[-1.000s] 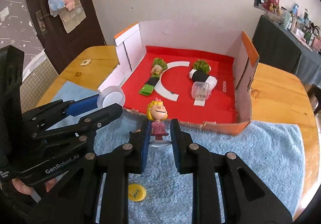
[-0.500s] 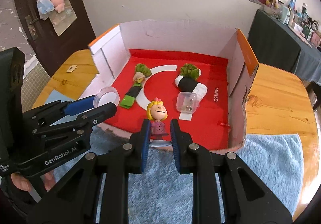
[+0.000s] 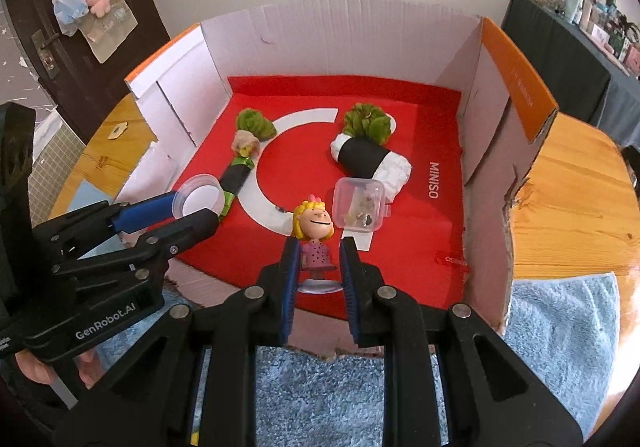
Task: Organize objects
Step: 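Lower the figurine with the right tool onto the red floor while the left tool lowers the dish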
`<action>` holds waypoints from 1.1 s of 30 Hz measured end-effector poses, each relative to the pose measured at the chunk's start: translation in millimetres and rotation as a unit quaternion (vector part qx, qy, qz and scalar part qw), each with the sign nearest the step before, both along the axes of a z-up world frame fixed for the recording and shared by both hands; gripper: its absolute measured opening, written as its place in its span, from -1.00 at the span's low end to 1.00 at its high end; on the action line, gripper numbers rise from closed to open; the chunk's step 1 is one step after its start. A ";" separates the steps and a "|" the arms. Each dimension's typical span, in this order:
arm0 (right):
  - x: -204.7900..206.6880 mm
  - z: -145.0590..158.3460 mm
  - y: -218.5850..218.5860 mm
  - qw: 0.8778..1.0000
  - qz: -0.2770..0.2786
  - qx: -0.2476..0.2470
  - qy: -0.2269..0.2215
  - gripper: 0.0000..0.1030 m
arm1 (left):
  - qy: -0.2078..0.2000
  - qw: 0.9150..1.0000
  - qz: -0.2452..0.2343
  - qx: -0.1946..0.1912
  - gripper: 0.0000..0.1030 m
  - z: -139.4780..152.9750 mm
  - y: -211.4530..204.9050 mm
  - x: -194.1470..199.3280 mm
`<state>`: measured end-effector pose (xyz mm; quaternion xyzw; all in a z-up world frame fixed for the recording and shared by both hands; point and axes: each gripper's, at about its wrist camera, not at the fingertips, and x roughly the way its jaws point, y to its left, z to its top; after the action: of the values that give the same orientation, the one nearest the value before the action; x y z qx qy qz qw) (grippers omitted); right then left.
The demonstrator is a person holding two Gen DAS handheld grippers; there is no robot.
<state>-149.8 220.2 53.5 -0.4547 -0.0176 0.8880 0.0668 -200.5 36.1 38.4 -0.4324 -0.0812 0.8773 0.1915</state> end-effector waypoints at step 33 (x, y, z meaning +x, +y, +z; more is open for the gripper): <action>-24.9 -16.5 27.3 0.999 -0.039 0.009 -0.008 -0.62 | -0.029 1.000 0.002 0.003 -0.19 -14.8 4.9 -37.4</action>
<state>-174.7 247.5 37.0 -0.4615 -0.0086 0.8808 0.1057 -237.9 41.0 23.6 -0.4567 -0.0899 0.8648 0.1882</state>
